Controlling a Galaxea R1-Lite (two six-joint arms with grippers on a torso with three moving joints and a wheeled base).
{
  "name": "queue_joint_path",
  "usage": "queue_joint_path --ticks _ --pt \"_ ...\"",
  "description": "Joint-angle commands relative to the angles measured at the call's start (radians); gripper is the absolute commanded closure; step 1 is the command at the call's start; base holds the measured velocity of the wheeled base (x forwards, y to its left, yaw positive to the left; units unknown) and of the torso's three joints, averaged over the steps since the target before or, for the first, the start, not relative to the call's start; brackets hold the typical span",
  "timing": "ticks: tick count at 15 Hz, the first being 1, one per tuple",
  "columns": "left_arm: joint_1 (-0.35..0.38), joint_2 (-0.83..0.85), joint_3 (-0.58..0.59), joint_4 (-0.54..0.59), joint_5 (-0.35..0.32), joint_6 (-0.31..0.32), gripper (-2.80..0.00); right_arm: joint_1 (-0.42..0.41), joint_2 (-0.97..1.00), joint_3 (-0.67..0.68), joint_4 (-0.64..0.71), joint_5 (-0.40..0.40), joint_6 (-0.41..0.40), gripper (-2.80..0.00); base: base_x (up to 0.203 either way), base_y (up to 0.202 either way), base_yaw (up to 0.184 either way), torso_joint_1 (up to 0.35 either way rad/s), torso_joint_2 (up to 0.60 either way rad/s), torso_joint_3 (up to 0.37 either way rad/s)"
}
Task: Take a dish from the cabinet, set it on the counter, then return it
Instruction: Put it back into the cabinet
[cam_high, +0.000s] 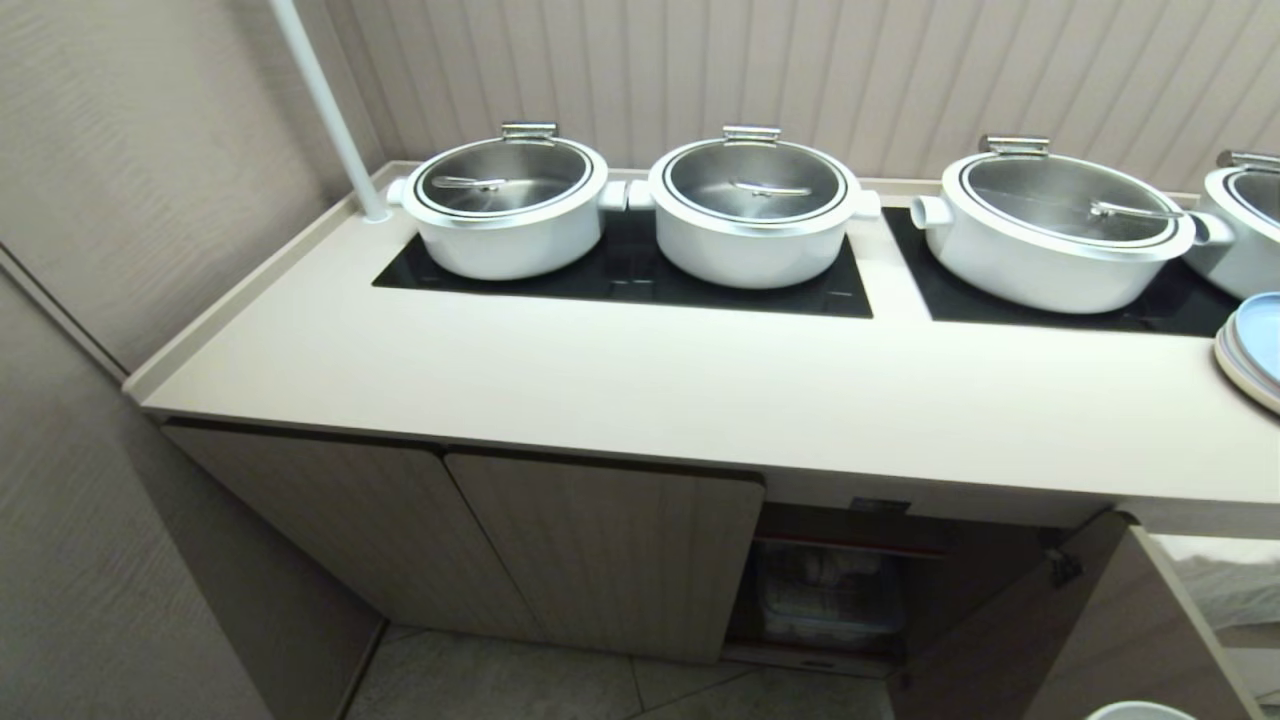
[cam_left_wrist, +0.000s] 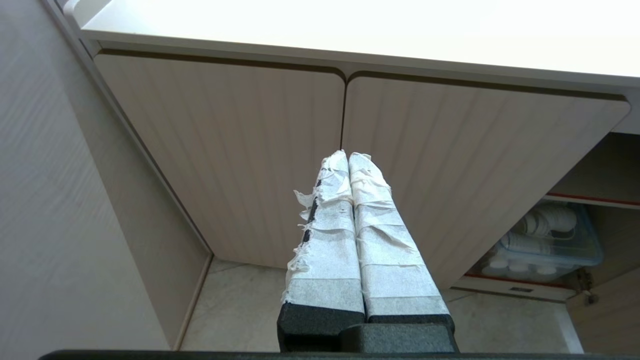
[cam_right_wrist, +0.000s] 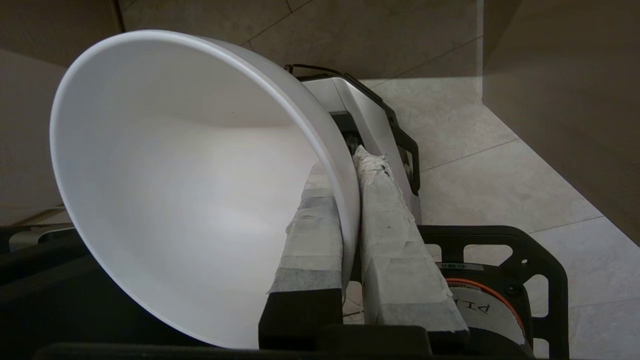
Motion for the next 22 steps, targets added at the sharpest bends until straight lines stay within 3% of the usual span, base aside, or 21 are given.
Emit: queue_joint_path --ticks 1,22 --pt "0.000 0.000 -0.001 -0.001 0.000 -0.001 0.00 -0.001 0.002 -0.002 0.002 0.001 0.002 0.00 0.000 0.000 0.000 -0.058 0.15 0.076" --pt "0.000 0.000 0.000 -0.001 0.000 -0.001 0.00 0.001 0.005 -0.004 0.001 0.002 0.000 0.00 0.000 0.000 0.000 -0.109 0.24 0.121"
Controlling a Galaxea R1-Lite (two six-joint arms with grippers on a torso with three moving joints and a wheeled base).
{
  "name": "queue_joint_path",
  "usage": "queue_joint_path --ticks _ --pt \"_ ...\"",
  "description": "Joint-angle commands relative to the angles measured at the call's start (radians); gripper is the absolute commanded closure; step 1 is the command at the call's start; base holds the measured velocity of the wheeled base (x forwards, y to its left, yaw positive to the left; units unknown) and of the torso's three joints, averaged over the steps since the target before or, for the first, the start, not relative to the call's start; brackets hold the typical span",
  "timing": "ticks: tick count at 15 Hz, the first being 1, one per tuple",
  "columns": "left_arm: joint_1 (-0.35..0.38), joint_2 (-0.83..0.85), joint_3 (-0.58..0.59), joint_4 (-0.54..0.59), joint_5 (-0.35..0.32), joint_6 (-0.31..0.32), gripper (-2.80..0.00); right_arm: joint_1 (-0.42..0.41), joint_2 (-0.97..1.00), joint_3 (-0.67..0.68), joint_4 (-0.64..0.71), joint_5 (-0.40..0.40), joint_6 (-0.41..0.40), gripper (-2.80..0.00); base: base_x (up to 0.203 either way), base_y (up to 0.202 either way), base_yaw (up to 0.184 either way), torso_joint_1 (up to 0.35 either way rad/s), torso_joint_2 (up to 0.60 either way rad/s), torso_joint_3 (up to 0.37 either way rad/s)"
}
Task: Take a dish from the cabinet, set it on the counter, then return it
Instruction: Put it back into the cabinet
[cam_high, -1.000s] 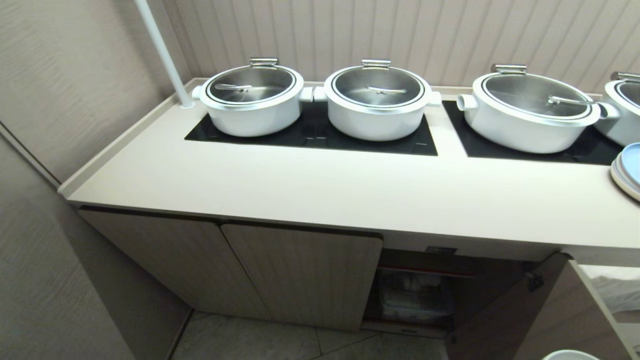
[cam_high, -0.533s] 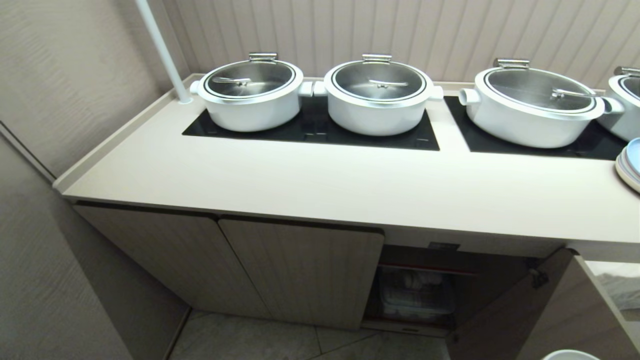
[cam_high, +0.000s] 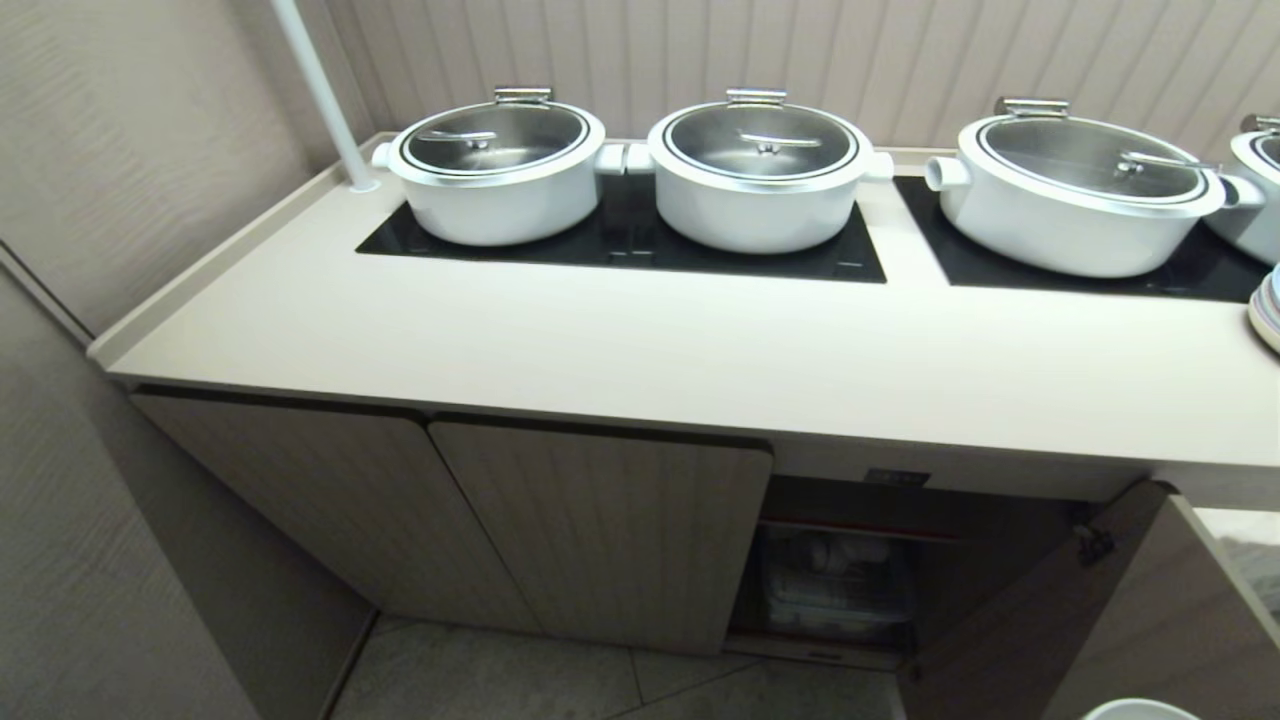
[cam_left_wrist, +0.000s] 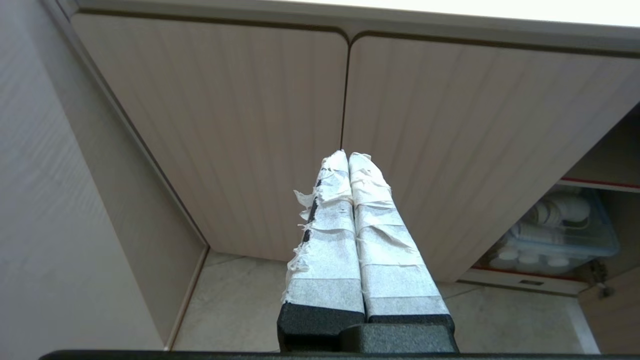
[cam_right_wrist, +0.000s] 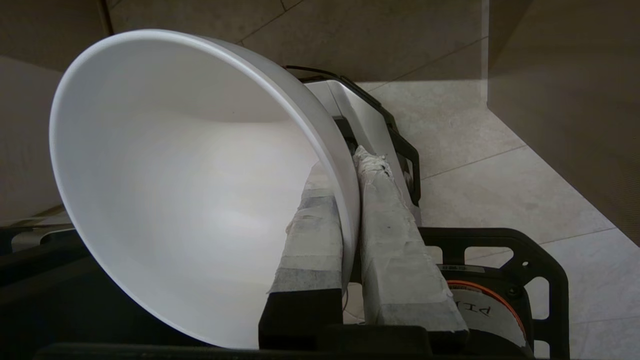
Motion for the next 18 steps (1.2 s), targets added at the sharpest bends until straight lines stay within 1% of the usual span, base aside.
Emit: queue_joint_path --ticks 1,14,18 --pt "0.000 0.000 -0.001 0.000 0.000 -0.001 0.00 0.001 0.002 0.000 0.004 0.001 0.003 0.00 0.000 0.000 0.000 -0.147 0.32 0.173" --pt "0.000 0.000 0.000 0.000 0.000 -0.001 0.00 0.001 0.001 0.003 0.004 -0.001 0.003 0.00 0.000 0.000 0.000 -0.157 0.34 0.180" --pt "0.000 0.000 0.000 0.000 0.000 -0.001 0.00 0.001 0.001 0.003 0.004 -0.001 0.003 0.00 0.000 0.000 0.000 -0.230 0.52 0.281"
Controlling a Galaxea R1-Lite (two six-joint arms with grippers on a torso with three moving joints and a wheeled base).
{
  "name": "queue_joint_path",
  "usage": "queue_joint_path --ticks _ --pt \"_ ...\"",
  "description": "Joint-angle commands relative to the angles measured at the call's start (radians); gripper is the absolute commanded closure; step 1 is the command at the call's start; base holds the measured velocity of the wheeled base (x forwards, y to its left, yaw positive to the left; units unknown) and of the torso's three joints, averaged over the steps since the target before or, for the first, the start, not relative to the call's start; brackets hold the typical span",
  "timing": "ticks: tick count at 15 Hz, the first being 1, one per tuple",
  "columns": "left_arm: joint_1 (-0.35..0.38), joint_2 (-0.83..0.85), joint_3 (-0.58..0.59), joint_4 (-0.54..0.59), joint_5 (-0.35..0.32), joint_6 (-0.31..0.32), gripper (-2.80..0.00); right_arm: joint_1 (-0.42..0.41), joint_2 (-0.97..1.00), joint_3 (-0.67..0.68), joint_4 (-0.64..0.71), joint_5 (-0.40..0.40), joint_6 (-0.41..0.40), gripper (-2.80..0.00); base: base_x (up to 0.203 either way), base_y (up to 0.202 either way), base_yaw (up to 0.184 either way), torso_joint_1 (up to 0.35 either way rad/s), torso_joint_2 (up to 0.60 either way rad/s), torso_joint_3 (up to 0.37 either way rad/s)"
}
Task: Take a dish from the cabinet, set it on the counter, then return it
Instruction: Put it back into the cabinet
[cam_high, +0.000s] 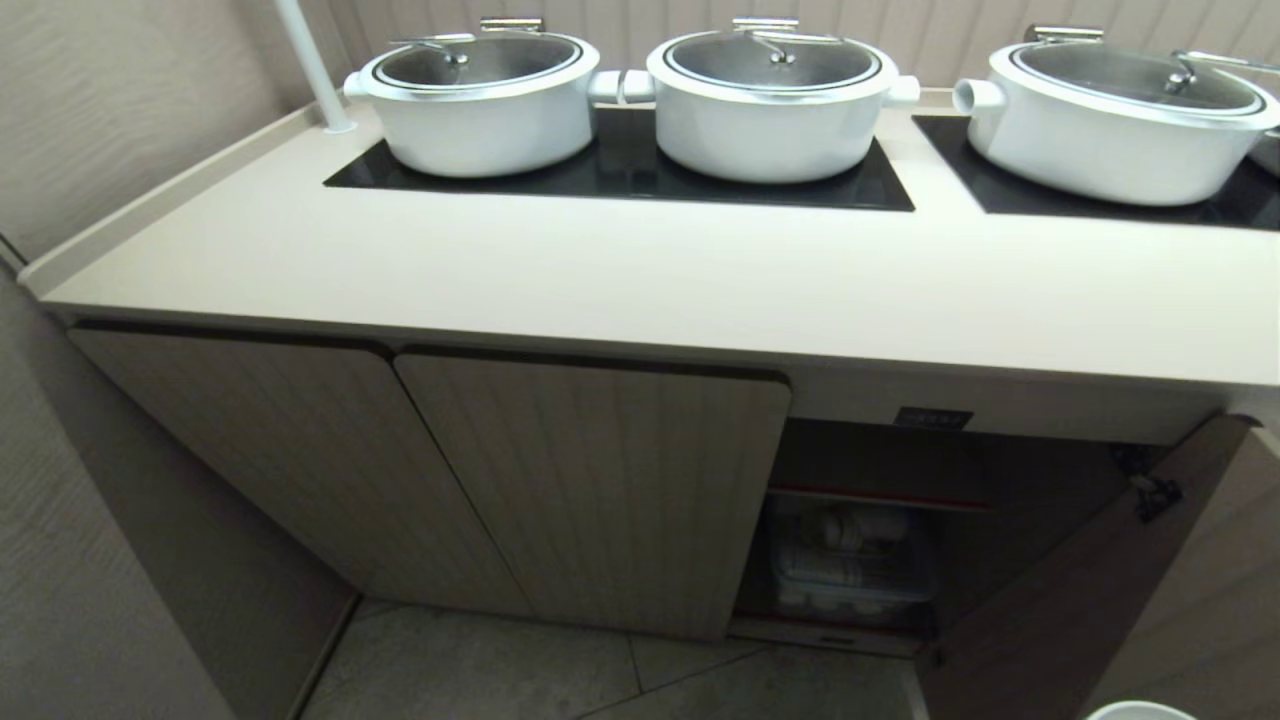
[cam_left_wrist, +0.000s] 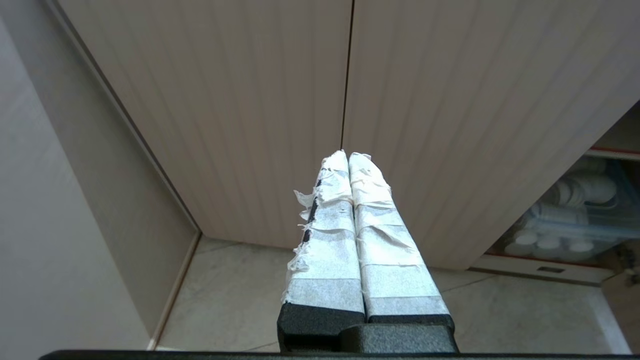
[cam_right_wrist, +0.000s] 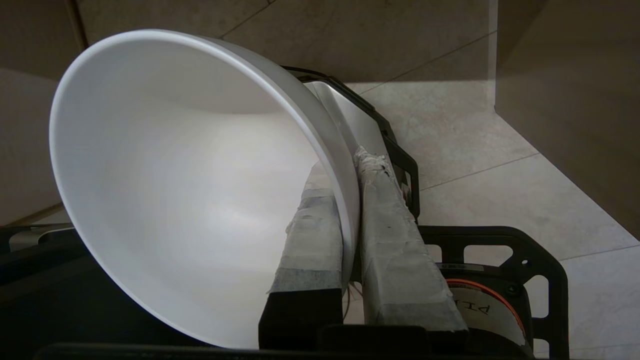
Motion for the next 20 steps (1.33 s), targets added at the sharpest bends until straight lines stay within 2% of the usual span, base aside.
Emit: queue_joint_path --ticks 1,20 --pt "0.000 0.000 0.000 0.000 0.000 -0.001 0.00 0.001 0.001 0.000 0.003 0.001 0.004 0.00 0.000 0.000 0.000 -0.246 0.55 0.310" --pt "0.000 0.000 0.000 0.000 0.001 -0.001 0.00 0.001 -0.001 0.000 0.003 0.001 0.004 0.00 0.000 0.000 0.000 -0.191 0.50 0.305"
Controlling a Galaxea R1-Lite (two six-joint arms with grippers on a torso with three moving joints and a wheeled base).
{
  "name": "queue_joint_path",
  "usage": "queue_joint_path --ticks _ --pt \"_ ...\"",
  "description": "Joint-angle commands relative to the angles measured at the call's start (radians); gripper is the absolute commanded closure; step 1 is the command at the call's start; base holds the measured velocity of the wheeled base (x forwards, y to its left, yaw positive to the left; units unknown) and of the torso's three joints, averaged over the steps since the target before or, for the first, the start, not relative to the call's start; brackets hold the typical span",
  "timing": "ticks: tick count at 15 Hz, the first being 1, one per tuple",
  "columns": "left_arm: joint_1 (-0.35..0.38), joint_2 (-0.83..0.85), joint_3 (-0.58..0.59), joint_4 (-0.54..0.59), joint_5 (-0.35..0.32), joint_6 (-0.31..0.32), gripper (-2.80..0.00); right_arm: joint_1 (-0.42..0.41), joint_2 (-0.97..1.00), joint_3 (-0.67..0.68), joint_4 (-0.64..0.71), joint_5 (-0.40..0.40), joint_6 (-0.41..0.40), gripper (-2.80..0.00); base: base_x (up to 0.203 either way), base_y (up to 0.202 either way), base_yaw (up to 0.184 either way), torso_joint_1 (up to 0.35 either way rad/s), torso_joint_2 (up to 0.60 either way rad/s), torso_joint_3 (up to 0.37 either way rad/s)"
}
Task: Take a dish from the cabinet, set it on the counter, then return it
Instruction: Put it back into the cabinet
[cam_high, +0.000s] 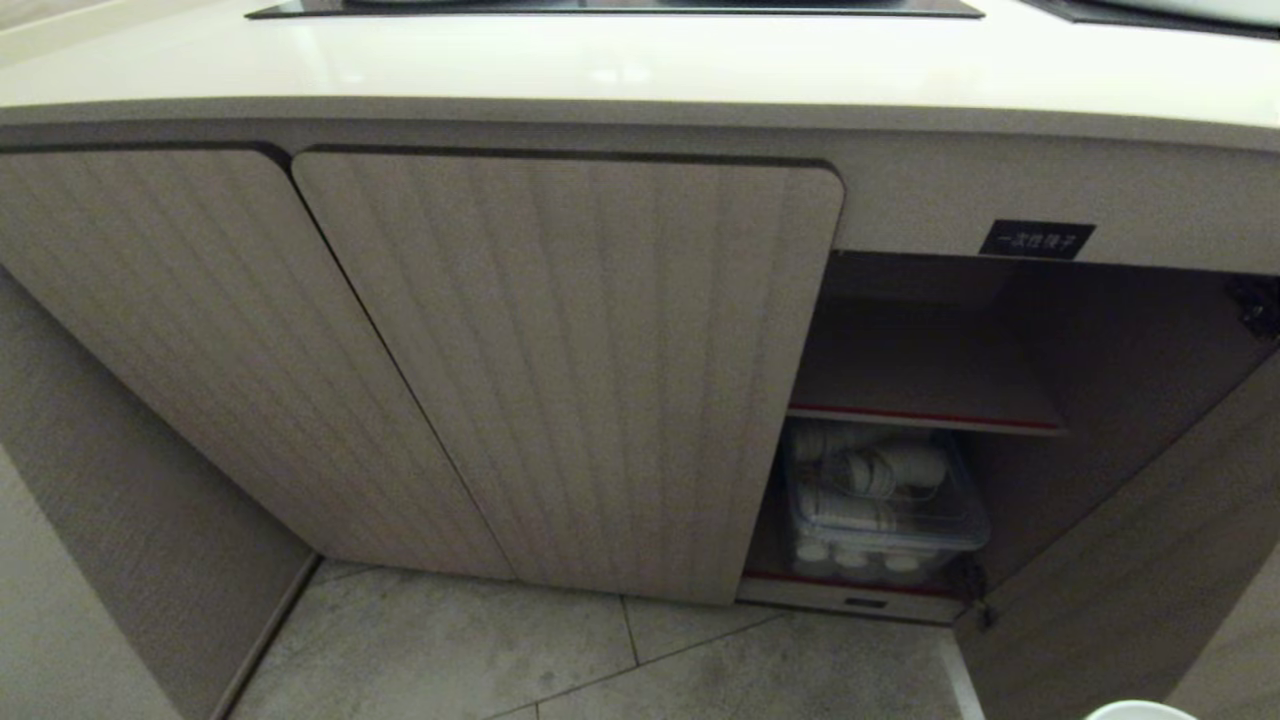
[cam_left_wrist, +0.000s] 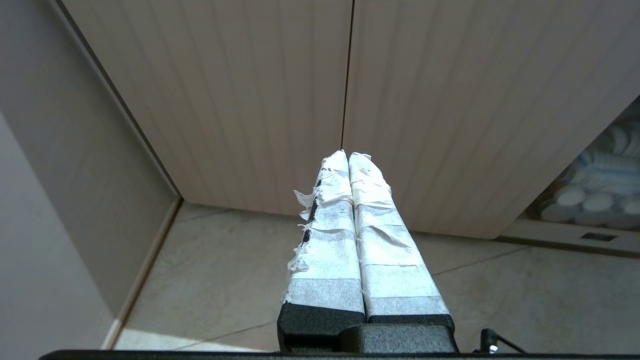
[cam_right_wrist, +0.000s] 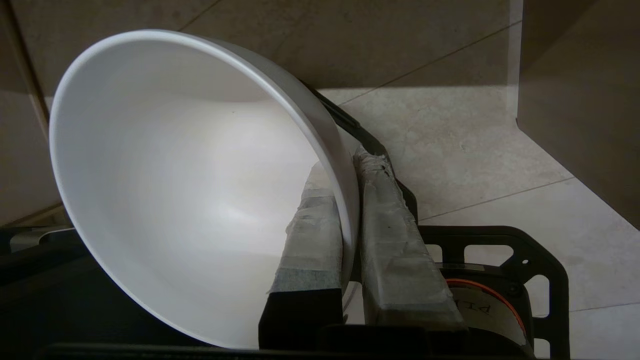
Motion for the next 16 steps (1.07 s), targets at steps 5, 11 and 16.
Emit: queue_joint_path --ticks 5,11,16 --pt "0.000 0.000 0.000 0.000 -0.001 -0.001 0.00 0.001 0.000 -0.001 0.003 0.001 0.003 0.00 0.000 0.000 0.000 -0.105 0.45 0.340" --pt "0.000 0.000 0.000 0.000 0.001 -0.001 0.00 0.001 -0.002 0.003 0.005 0.000 0.003 0.00 0.000 0.000 0.000 -0.018 0.17 0.143" --pt "0.000 0.000 0.000 0.000 0.001 -0.001 0.00 0.001 -0.002 0.004 0.005 -0.001 0.003 0.00 0.000 0.000 0.000 0.000 0.00 0.000"
